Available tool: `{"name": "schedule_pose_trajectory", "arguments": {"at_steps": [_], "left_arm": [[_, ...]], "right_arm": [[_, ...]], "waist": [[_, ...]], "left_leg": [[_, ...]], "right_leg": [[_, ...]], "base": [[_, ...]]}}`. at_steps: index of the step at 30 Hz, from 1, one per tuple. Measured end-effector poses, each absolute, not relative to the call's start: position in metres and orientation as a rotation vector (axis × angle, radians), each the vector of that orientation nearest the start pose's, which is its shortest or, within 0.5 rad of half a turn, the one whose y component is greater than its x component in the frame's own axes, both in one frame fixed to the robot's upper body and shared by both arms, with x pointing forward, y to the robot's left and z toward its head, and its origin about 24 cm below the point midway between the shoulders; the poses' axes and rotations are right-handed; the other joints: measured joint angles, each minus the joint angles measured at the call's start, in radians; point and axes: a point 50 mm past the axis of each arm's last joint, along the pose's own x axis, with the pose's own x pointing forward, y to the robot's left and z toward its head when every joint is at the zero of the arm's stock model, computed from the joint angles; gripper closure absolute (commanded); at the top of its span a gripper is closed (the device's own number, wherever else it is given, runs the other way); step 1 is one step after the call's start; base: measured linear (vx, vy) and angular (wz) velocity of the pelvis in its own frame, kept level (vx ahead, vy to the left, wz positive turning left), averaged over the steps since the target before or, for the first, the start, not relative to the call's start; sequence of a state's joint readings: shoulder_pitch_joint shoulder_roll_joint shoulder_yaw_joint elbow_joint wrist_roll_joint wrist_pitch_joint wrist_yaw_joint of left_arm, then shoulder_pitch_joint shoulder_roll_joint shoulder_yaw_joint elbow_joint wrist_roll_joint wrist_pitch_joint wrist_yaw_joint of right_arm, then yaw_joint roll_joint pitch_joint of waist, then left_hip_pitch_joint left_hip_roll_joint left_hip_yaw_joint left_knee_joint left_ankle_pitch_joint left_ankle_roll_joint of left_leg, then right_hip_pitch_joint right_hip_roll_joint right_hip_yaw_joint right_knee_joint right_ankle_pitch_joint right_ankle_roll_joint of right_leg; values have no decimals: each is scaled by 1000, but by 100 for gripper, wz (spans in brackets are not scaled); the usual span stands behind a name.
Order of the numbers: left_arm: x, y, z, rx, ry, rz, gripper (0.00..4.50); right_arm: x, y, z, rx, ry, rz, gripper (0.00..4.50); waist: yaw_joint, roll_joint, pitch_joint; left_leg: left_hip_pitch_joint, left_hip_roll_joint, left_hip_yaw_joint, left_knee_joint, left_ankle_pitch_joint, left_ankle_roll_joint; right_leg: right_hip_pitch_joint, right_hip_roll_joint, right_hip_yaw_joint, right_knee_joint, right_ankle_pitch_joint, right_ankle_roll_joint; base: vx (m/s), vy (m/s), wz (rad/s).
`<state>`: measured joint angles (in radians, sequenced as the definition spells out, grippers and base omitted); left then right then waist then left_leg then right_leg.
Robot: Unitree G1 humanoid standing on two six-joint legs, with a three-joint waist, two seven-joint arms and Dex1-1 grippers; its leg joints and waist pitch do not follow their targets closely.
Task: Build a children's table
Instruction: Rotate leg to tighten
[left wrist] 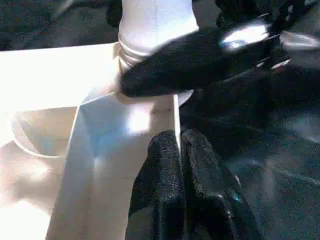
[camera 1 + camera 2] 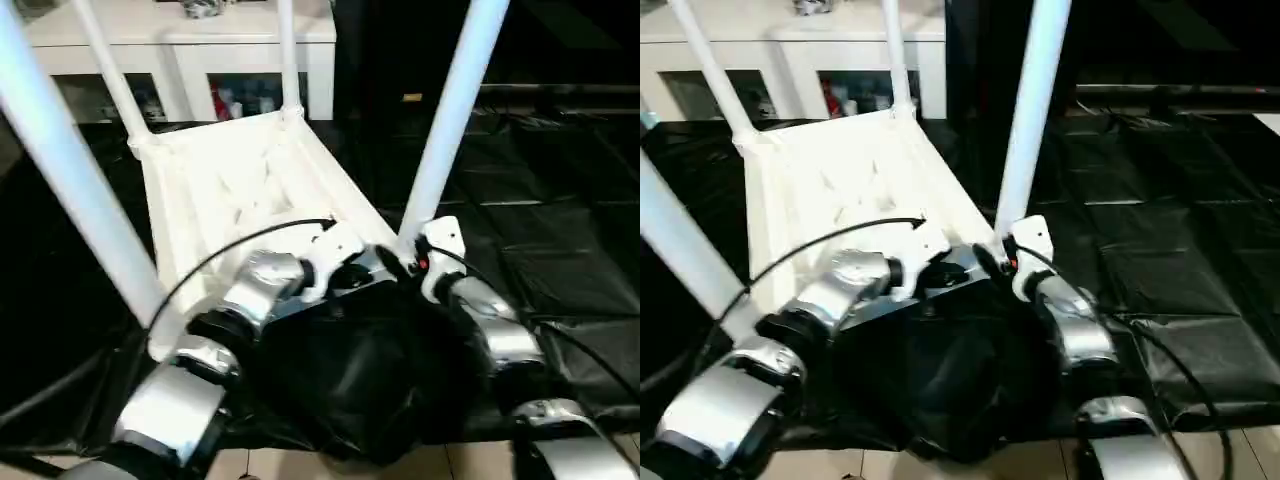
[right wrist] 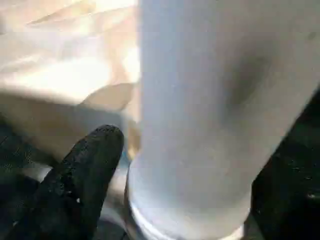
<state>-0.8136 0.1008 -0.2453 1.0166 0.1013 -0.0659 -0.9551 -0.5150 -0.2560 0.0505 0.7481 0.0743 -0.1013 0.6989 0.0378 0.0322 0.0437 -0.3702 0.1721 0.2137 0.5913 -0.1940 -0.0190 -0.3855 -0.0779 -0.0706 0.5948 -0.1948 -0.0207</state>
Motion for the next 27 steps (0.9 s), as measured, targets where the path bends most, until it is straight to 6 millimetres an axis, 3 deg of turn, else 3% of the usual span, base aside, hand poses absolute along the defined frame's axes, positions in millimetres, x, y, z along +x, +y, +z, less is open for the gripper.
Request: {"name": "schedule_pose_trajectory", "arguments": {"at_steps": [9,14,15,18,21,27], "left_arm": [[333,92,50,378,391,-1444,450],[327,97,51,380,403,-1528,450],[326,98,51,380,402,-1534,450],[326,101,51,386,406,-1537,450],[326,103,52,389,406,-1543,450],[325,103,53,386,397,-1543,450]], "right_arm": [[308,-166,36,-203,239,1091,71],[303,-169,37,-183,253,1176,71],[303,-169,37,-181,254,1190,94],[301,-169,38,-174,262,1221,108],[300,-170,39,-174,266,1241,149],[299,-169,40,-162,260,1252,177]], "waist": [[28,-1,1],[49,-1,1],[51,-1,1],[51,-1,1],[51,-1,1],[51,-1,1]], "left_leg": [[-4,1,0,0,3,5],[-4,1,1,1,-1,1],[-4,1,1,1,-1,1],[-5,1,1,1,-1,1],[-6,1,1,0,0,2],[-16,1,1,4,2,6]], "right_leg": [[-3,0,-1,1,0,0],[-4,0,0,0,0,0],[-4,0,0,0,0,0],[-5,0,0,1,0,0],[-6,0,0,1,0,0],[-16,0,0,5,0,0]], "base": [[0,0,0],[0,0,0],[0,0,0],[0,0,0],[0,0,0],[0,0,0]]}}
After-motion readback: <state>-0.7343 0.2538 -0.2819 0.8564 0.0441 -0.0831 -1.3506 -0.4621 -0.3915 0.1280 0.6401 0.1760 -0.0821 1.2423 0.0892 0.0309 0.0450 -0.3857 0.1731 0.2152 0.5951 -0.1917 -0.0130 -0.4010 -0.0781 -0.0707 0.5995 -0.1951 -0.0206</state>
